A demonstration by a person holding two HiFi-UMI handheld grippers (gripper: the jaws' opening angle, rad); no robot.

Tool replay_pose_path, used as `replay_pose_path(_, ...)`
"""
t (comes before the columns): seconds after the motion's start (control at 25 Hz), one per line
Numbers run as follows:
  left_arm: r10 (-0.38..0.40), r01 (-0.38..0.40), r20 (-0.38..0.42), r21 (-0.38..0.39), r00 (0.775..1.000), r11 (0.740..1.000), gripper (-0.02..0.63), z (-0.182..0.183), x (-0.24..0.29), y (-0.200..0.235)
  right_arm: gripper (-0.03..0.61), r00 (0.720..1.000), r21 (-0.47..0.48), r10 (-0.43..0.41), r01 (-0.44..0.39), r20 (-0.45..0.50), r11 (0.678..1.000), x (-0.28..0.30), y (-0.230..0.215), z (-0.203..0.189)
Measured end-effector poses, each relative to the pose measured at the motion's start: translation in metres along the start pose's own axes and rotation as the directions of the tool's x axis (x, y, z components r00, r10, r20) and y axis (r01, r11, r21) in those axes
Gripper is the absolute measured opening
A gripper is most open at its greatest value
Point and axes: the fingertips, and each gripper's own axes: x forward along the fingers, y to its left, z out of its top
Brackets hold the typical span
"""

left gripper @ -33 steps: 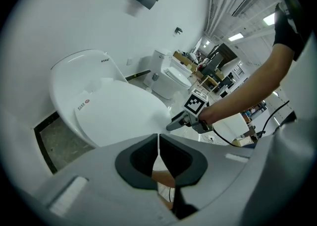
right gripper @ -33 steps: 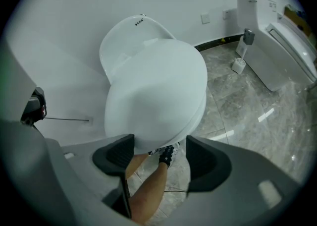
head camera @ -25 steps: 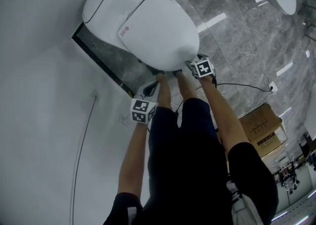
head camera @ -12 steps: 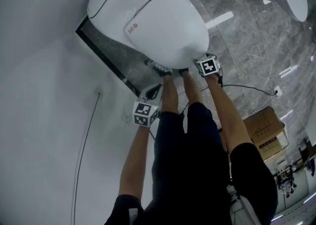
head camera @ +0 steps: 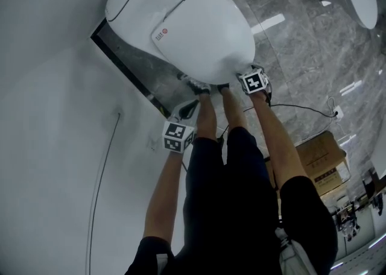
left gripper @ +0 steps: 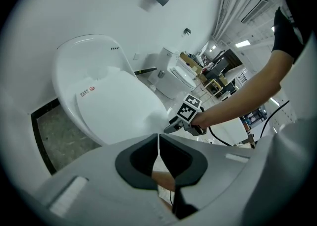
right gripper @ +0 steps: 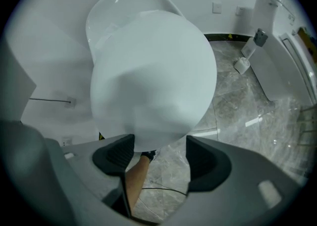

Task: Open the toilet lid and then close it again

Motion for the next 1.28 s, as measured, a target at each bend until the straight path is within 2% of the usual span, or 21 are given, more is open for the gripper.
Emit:
replay_pose_path(0.16, 0.001, -0.001, 0.001, 0.009, 1.000, 1.000, 0.020, 0.003, 0.001, -0.004, 0.321, 0.998, -0.066, -0.056, 0.059, 0.041, 0.996, -0.017, -0.002, 0.010)
replay_pose_path(0.36, -0.005, 0.005, 0.017, 0.029, 1.000, 1.000, 0.020, 0.015, -0.007, -0.017, 0.321, 0.987, 0.025, -0.063, 0.060, 0.148, 0.998, -0.054, -0.004, 0.025)
replay_pose_path(0.48, -0.002, 0.001, 0.025, 0.035, 1.000, 0.999, 0.020, 0.018, -0.017, -0.023, 0.311, 0.970, -0.068, -0.046, 0.064, 0.239, 0.996, -0.089, 0.007, 0.044)
replay_pose_path(0.6, 0.002, -0.004, 0.032, 0.054, 0.999, 0.999, 0.020, 0.021, -0.036, -0.027, 0.229, 0.956, -0.221, -0.003, 0.071, 0.294, 0.973, -0.126, 0.026, 0.056)
replay_pose_path(0.68, 0.012, -0.015, 0.038, 0.069, 0.999, 0.997, 0.020, 0.027, -0.050, -0.028, 0.124, 0.943, -0.265, 0.058, 0.032, 0.328, 0.964, -0.153, 0.038, 0.063)
replay_pose_path(0.76, 0.030, -0.034, 0.052, 0.076, 0.998, 0.997, 0.020, 0.034, -0.064, -0.026, 0.003, 0.912, -0.237, 0.130, -0.037, 0.389, 0.971, -0.184, 0.047, 0.074)
replay_pose_path(0.84, 0.051, -0.056, 0.079, 0.071, 0.996, 0.996, 0.020, 0.041, -0.079, -0.021, 0.003, 0.880, -0.191, 0.170, -0.092, 0.444, 0.977, -0.208, 0.055, 0.082)
replay_pose_path(0.96, 0.082, -0.090, 0.124, 0.058, 0.989, 0.994, 0.020, 0.048, -0.101, -0.014, 0.003, 0.854, -0.174, 0.186, -0.113, 0.487, 0.978, -0.235, 0.068, 0.088)
replay_pose_path(1.08, 0.109, -0.118, 0.160, 0.047, 0.981, 0.992, 0.020, 0.053, -0.119, -0.015, 0.003, 0.793, -0.133, 0.214, -0.168, 0.570, 0.977, -0.271, 0.081, 0.092)
replay_pose_path(1.28, 0.115, -0.124, 0.204, 0.034, 0.972, 0.992, 0.020, 0.056, -0.144, -0.034, 0.003, 0.733, -0.159, 0.300, -0.257, 0.611, 0.953, -0.327, 0.115, 0.073)
